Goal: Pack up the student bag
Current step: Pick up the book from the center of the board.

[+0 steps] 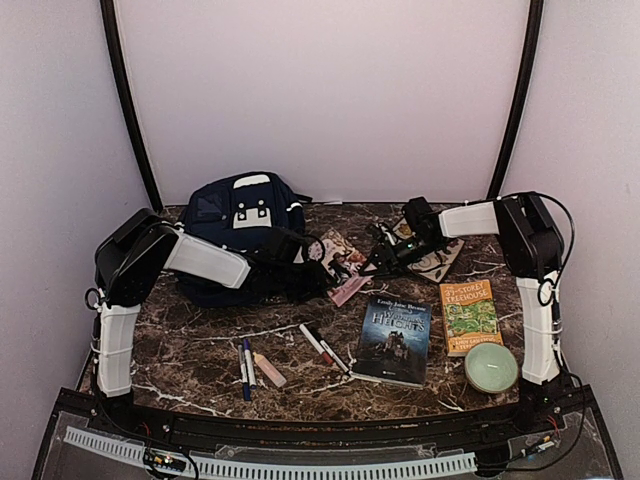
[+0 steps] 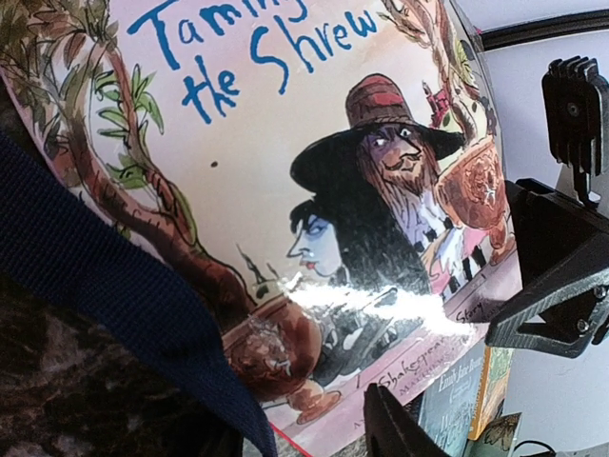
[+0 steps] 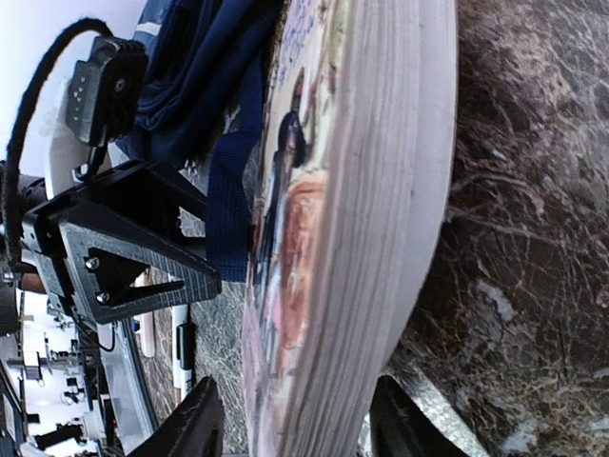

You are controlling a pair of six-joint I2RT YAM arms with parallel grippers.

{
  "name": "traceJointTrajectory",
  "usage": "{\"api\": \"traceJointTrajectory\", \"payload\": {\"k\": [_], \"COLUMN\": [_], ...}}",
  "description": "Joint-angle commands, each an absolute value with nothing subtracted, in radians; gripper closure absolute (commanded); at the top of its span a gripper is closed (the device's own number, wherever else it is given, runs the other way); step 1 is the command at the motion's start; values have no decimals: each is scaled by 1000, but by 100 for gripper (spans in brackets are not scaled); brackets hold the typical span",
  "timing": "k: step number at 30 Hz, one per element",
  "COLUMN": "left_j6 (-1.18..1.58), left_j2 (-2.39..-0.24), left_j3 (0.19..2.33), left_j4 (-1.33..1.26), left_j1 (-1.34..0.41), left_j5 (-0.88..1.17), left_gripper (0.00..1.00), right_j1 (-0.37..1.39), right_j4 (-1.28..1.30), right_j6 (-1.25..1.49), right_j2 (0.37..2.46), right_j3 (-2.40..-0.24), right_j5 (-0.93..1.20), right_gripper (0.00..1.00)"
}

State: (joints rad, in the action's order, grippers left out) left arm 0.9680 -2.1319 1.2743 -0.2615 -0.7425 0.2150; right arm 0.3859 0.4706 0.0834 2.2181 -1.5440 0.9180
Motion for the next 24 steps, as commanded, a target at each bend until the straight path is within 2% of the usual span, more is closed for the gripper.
{"api": "traceJointTrajectory", "payload": {"k": [1,9,16,24], "left_j6": [947,934,915,912], "left_j2": [-2162,-2163,-2161,-2161], "left_j3": [1244,1247,1247,1249], "left_j4": [-207,-213,-223,-215], "left_j1": [-744,-744,-744,-744], "left_j5": [179,186,190,193], "left_gripper": [54,54,54,54], "right_j1": [398,423,468,437], "right_j4": [454,528,650,526], "right_j6": [72,-8,-132,19], "right_j2": [2201,2286,2314,2286], "right_j3": [-1553,-1656,-1727,-1686], "right_j5": [993,1022,1150,1101], "right_gripper": [43,33,33,37]}}
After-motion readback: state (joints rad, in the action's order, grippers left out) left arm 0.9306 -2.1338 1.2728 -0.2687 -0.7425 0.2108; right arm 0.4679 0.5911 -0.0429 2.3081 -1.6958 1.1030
